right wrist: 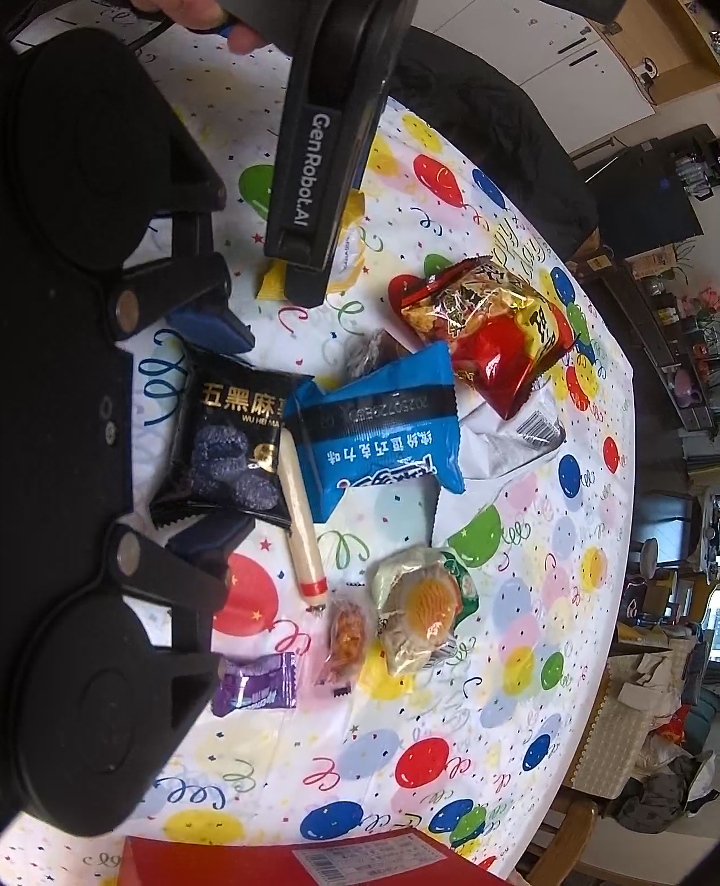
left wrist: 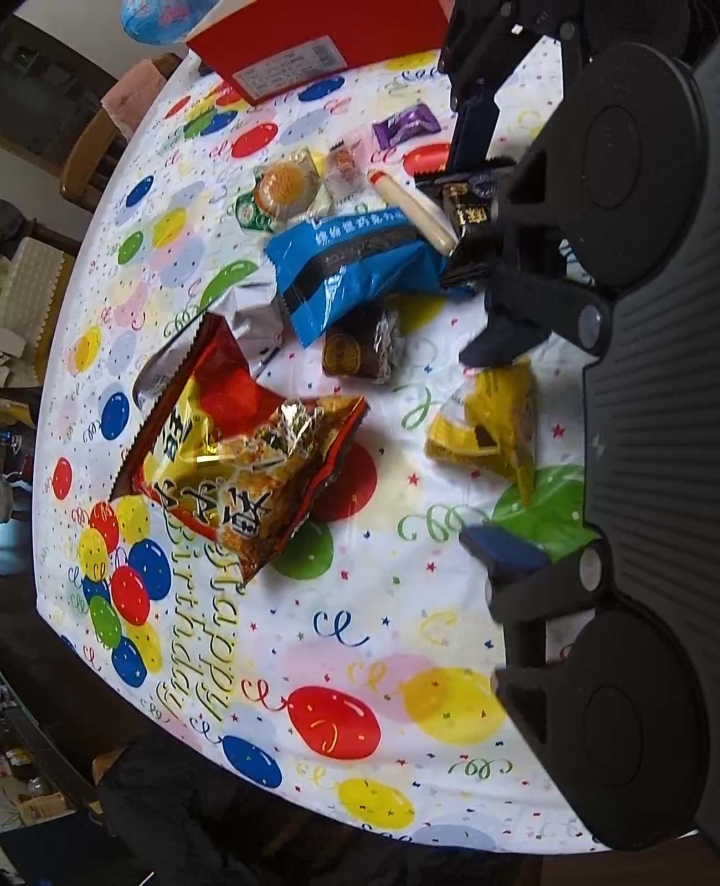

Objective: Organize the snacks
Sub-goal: 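Grasp the yellow wrapped snack with the left tool while the right tool grasps the black chocolate packet, then carry the yellow snack with the left tool while the right tool carries the black packet to the box, then drop the yellow snack into the box with the left tool while the right tool releases the black packet, then move both tools back from the box to the snack pile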

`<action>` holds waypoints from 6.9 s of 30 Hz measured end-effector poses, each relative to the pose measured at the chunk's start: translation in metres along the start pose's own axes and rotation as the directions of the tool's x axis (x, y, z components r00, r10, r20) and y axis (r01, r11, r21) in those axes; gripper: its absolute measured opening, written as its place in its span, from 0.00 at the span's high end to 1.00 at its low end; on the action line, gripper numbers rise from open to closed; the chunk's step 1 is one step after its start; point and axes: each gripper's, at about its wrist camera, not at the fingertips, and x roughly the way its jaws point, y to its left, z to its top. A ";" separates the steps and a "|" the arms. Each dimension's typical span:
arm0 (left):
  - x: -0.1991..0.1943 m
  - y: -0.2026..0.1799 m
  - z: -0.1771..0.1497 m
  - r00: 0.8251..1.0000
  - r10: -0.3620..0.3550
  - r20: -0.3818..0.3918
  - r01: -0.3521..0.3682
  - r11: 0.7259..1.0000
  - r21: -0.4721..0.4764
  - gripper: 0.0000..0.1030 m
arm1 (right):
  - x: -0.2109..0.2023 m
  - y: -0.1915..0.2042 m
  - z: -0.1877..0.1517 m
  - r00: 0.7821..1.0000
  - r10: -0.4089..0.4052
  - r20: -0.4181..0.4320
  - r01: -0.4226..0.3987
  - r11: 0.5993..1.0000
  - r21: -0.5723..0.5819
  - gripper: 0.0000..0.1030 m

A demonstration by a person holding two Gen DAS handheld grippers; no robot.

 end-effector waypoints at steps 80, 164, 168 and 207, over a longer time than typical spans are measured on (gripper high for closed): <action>-0.103 -0.179 0.014 0.975 -0.176 0.135 0.153 0.974 0.165 0.70 | -0.197 -0.153 -0.038 0.944 -0.188 0.272 0.130 0.967 0.218 0.52; -0.065 -0.350 0.065 0.961 -0.239 0.140 0.167 0.903 0.396 0.22 | -0.225 -0.285 -0.050 0.919 -0.292 0.264 0.230 0.942 0.243 0.12; -0.082 -0.333 0.060 0.952 -0.262 0.159 0.187 0.908 0.376 0.22 | -0.236 -0.270 -0.046 0.911 -0.282 0.302 0.214 0.947 0.238 0.10; -0.127 -0.068 0.034 0.941 -0.119 0.316 0.076 0.986 0.146 0.00 | -0.166 -0.090 0.006 0.938 -0.031 0.345 -0.010 0.993 0.118 0.02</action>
